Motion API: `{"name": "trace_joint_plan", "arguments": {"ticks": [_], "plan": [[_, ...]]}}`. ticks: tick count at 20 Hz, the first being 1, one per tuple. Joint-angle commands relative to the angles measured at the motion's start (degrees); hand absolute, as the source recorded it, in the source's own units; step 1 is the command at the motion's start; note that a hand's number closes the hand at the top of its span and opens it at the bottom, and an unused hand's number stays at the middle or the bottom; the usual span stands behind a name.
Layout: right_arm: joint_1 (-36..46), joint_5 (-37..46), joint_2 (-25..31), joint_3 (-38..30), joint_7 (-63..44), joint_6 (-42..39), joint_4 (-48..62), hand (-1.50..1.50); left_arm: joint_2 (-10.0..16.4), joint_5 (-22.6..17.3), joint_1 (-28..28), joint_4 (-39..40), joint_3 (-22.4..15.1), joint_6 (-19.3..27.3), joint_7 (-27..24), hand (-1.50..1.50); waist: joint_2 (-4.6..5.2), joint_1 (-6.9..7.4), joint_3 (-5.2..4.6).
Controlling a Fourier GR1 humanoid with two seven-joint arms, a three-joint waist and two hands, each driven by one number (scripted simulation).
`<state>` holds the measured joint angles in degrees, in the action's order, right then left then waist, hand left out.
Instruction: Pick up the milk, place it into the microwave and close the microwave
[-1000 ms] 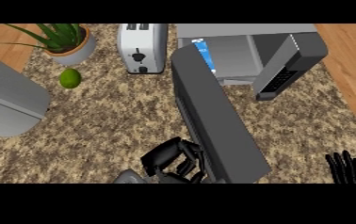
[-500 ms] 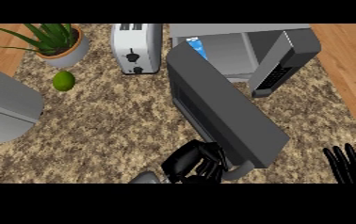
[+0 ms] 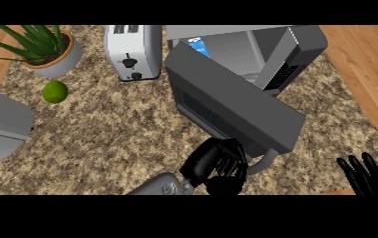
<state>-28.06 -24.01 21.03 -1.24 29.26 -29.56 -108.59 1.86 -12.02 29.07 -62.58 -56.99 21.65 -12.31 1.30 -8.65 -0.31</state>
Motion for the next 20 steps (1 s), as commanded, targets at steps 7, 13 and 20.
{"name": "trace_joint_plan", "arguments": {"ticks": [7, 13, 20], "plan": [[0.18, -3.68, 1.90, 0.10, -6.35, 1.64, -7.14, -1.50, -1.82, -9.91, 10.44, 2.65, 0.91, 10.05, -2.38, 1.50, 0.64, -2.12, -0.10], [0.07, -5.43, 2.55, 0.39, -9.04, 2.46, -9.62, -1.50, -1.85, -15.27, 17.11, 7.16, 3.82, 11.34, -3.13, 1.50, 1.37, -3.76, -0.03], [0.24, -7.97, 3.58, -0.31, -11.33, 3.08, -11.66, -1.50, -1.87, -21.60, 21.33, 12.96, 6.82, 11.78, -4.96, 1.50, 2.05, -5.32, 0.01]]}}
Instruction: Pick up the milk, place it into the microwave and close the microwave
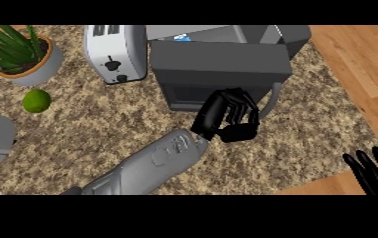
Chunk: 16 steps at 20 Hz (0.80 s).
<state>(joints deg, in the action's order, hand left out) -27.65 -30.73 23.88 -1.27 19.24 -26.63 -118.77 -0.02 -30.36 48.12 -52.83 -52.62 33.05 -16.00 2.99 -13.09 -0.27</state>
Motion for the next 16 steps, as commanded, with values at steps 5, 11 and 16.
{"name": "trace_joint_plan", "arguments": {"ticks": [5, 11, 16], "plan": [[0.60, -2.05, 0.96, -1.09, -2.41, 1.36, -2.27, -1.50, 0.02, -7.77, 6.22, 6.13, 4.62, -1.36, -2.79, 1.50, 0.49, -1.21, 0.05], [1.27, -3.94, 2.13, -2.22, -3.40, 1.25, -3.70, -1.50, 0.02, -11.73, 7.78, 10.58, 7.02, -3.35, -6.07, 1.50, 1.28, -2.54, 0.04], [2.36, -5.45, 2.73, -2.40, -4.48, 1.41, -3.67, -1.50, 0.02, -15.24, 8.17, 11.39, 7.72, -3.76, -6.16, 1.50, 1.77, -3.09, 0.10]]}}
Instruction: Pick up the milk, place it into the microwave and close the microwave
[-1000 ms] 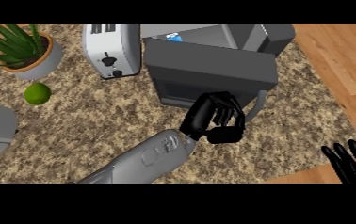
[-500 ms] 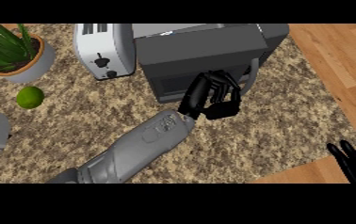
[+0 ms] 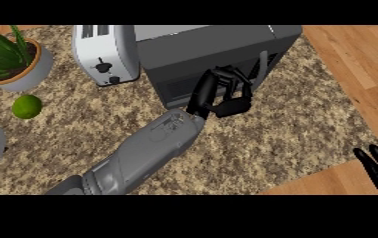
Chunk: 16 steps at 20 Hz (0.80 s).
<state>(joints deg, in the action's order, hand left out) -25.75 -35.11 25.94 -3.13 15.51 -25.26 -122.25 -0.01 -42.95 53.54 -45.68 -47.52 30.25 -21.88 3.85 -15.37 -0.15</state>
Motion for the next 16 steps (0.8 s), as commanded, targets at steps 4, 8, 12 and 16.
{"name": "trace_joint_plan", "arguments": {"ticks": [4, 8, 12, 16], "plan": [[1.54, -2.30, 0.71, -0.88, -0.82, 0.20, -0.75, -1.50, 0.01, -4.85, 1.94, 5.20, 3.04, 0.67, -0.93, 1.50, 1.01, -0.79, 0.04], [1.72, -3.17, 1.83, -0.21, -1.11, -1.79, -1.27, -1.50, 0.01, -5.16, 2.02, 4.89, 3.07, 2.74, -4.91, 1.50, 0.96, -1.19, 0.05], [2.01, -4.06, 2.39, -0.07, -1.34, -2.59, -1.95, -1.50, 0.01, -6.74, 2.85, 5.37, 3.03, 2.94, -5.63, 1.50, 0.93, -1.67, 0.08], [2.51, -4.48, 3.10, 0.44, -2.29, -2.76, -2.82, -1.50, 0.01, -7.47, 3.04, 5.85, 2.79, 3.02, -7.68, 1.50, 1.31, -1.46, -0.01]]}}
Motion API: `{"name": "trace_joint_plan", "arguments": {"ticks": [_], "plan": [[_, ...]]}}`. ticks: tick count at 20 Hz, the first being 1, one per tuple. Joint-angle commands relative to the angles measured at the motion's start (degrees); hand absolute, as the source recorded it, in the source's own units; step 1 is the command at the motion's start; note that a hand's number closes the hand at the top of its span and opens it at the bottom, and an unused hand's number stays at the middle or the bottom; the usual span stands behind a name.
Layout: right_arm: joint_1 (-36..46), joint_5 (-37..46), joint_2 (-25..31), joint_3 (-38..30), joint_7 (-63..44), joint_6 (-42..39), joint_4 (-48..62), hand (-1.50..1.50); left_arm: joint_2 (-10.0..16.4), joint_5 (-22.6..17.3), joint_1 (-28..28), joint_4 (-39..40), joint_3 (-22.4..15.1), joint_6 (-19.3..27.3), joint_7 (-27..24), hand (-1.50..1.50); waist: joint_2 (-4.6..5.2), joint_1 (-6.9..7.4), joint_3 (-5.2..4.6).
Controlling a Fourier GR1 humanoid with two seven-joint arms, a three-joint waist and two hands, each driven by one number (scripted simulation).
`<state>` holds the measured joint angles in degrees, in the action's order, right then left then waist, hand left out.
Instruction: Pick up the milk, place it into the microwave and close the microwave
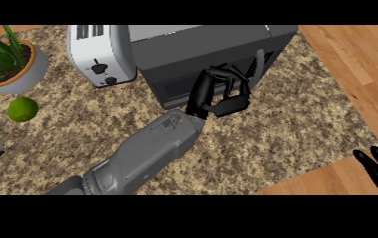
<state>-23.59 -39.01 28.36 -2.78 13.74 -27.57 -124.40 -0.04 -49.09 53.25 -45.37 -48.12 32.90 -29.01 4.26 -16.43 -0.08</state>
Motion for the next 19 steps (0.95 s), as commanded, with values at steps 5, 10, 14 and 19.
{"name": "trace_joint_plan", "arguments": {"ticks": [5, 10, 14, 19], "plan": [[0.50, -1.91, 1.10, 0.05, -0.64, -1.03, -1.64, -1.50, 0.04, -2.49, 3.10, 5.98, 3.14, 0.85, -2.25, 1.50, 1.19, -1.31, -0.03], [0.16, -2.02, 2.20, 0.36, -1.56, -1.77, -2.64, -1.50, 0.04, -3.65, 3.04, 6.44, 2.66, 1.10, -3.51, 1.50, 1.08, -1.78, -0.05], [0.15, -2.78, 2.01, 0.68, -1.80, -1.55, -2.79, -1.50, 0.04, -4.61, 3.10, 6.68, 2.58, 1.66, -4.59, 1.50, 1.16, -1.80, -0.01], [0.68, -3.54, 2.54, 0.70, -2.40, -1.37, -4.07, -1.50, 0.04, -5.58, 2.98, 6.79, 1.69, 1.95, -5.68, 1.50, 1.20, -2.12, -0.07]]}}
